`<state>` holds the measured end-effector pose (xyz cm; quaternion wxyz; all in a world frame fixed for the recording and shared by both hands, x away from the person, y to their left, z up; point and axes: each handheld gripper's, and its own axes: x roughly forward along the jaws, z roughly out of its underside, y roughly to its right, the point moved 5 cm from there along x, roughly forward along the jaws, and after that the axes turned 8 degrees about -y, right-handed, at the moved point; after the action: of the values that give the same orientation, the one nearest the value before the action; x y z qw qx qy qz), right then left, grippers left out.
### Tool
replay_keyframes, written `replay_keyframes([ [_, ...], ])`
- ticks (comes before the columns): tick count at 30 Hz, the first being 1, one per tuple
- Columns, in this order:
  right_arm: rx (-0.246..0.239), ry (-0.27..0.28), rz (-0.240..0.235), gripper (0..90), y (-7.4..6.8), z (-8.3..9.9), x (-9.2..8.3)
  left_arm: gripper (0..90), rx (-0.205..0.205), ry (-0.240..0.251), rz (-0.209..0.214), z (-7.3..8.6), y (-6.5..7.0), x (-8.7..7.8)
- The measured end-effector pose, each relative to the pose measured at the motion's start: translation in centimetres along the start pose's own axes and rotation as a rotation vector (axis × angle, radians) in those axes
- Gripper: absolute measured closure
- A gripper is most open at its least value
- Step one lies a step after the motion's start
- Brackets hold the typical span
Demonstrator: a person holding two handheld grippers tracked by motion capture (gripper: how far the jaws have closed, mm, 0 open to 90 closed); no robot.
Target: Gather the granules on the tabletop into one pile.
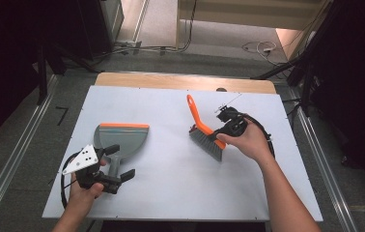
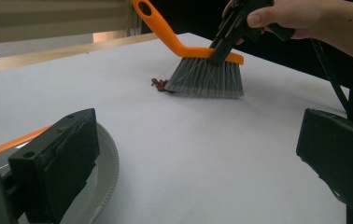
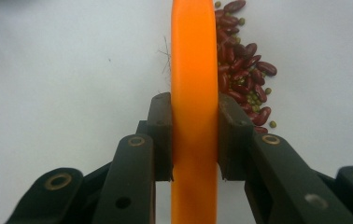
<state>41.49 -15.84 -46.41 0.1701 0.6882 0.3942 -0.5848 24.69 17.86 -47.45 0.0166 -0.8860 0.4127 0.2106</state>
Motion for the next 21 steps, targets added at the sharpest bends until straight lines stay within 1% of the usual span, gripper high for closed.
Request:
replay_keyframes([
  [2,0.010,0.032,-0.006,68.8,0.0,0.3,-0.7,0.0,0.001,-0.001,0.000,0.0,0.0,0.1],
  [4,0.024,0.081,-0.003,68.8,-0.1,0.8,-1.5,0.0,0.001,-0.001,-0.001,0.0,0.0,0.1],
  [9,0.048,0.197,-0.005,68.7,0.0,3.1,-3.0,0.0,0.003,-0.005,-0.002,0.0,0.0,0.2],
  [11,0.060,0.236,-0.007,68.8,0.1,4.2,-3.3,0.0,0.005,-0.008,-0.004,0.1,0.0,0.2],
  [13,0.076,0.282,0.006,68.8,0.3,5.3,-3.6,0.0,0.003,-0.006,-0.005,0.1,0.0,0.2],
  [16,0.110,0.358,-0.003,68.8,0.5,7.0,-4.0,0.0,-0.003,-0.003,-0.010,0.1,-0.1,0.2],
  [21,0.149,0.453,0.016,68.8,0.8,9.9,-4.0,0.0,-0.009,-0.001,-0.017,0.1,-0.3,0.1],
])
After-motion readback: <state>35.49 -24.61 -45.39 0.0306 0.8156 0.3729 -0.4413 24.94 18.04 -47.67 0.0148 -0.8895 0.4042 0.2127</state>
